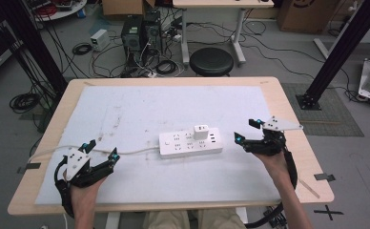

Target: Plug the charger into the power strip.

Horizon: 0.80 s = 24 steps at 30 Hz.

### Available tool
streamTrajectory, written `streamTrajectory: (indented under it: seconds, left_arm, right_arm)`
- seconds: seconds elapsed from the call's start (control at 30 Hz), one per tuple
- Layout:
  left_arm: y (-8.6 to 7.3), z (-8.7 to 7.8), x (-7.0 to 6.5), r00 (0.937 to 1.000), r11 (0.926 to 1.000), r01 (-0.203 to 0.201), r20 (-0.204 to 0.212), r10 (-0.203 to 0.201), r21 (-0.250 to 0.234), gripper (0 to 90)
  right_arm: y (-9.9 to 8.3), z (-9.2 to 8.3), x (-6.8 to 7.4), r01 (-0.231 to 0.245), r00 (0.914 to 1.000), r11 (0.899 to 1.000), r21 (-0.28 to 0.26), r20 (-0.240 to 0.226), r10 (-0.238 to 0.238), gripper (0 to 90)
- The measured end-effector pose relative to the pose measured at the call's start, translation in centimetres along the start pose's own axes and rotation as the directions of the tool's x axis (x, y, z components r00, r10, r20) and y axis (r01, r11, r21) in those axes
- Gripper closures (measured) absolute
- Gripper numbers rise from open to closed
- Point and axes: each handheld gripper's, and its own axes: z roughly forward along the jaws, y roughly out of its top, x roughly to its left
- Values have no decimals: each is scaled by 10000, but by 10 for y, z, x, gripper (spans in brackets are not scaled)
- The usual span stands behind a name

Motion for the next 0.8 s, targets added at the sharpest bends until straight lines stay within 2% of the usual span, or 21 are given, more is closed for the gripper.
streamTrajectory:
  seconds: [0.03,0.07,0.17,0.37,0.5,0.53,0.63,0.7,0.8]
  left_arm:
    - [0,-3,2,10000,10000,-32,-82,32,1,218]
    - [0,-3,2,10000,10000,-32,-82,32,1,218]
    - [-2,-5,3,9997,9999,147,-174,-148,-63,218]
    - [-1,-4,5,9999,10000,77,-152,-77,-6,218]
    - [0,-2,6,9999,10000,-18,-129,18,18,218]
    - [1,-1,8,9999,10000,-22,-160,22,8,218]
    - [1,-1,8,9998,10000,26,-188,-26,22,218]
    - [0,0,9,9996,10000,57,-265,-57,-5,218]
    - [0,3,8,9995,9999,116,-294,-116,15,218]
  right_arm:
    - [-5,-7,3,-264,9994,9994,-220,231,269,198]
    - [-7,-9,4,-324,9988,9989,-329,351,335,198]
    - [-11,-15,8,-435,9958,9971,-620,781,483,198]
    - [-21,-24,15,-554,9892,9939,-950,1302,676,198]
    - [-28,-32,21,-589,9799,9896,-1314,1817,825,198]
    - [-34,-35,25,-645,9707,9852,-1588,2192,988,198]
    - [-36,-37,27,-664,9673,9830,-1709,2306,1055,198]
    - [-45,-39,30,-658,9615,9784,-1960,2496,1147,199]
    - [-53,-40,31,-838,9635,9760,-2008,2336,1308,199]
